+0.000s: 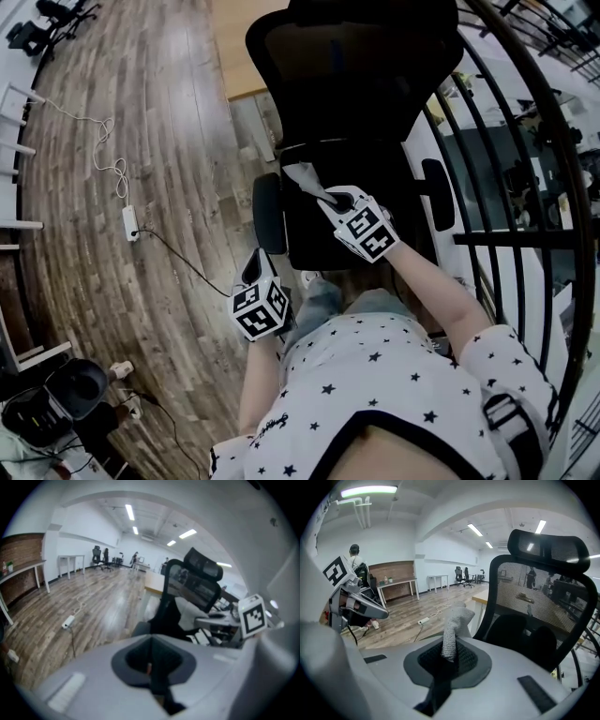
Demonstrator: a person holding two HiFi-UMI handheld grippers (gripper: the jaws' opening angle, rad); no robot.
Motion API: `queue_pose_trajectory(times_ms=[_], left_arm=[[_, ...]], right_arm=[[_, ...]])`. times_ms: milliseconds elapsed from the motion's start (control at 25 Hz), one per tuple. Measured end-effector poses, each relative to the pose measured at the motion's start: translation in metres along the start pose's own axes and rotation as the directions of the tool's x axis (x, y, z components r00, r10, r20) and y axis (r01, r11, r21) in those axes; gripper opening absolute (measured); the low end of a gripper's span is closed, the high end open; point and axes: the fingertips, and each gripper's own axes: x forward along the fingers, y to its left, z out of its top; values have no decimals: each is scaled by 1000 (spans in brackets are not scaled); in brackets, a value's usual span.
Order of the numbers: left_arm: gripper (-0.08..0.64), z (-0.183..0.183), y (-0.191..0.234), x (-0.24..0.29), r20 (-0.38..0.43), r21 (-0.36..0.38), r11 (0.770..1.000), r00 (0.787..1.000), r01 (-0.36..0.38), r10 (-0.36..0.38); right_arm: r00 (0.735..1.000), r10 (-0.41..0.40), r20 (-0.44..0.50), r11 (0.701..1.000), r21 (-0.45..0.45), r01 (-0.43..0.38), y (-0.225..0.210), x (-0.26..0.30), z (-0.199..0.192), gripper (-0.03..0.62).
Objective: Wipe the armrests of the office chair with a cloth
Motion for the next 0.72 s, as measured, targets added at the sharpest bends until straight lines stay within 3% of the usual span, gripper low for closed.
queue_pose_trajectory(times_ms=[720], left_arm=[[6,-20,25,29,-77,-32,999,997,6,-9]], right_arm=[[991,-26,-133,996,-82,15,-21,94,-9,29]])
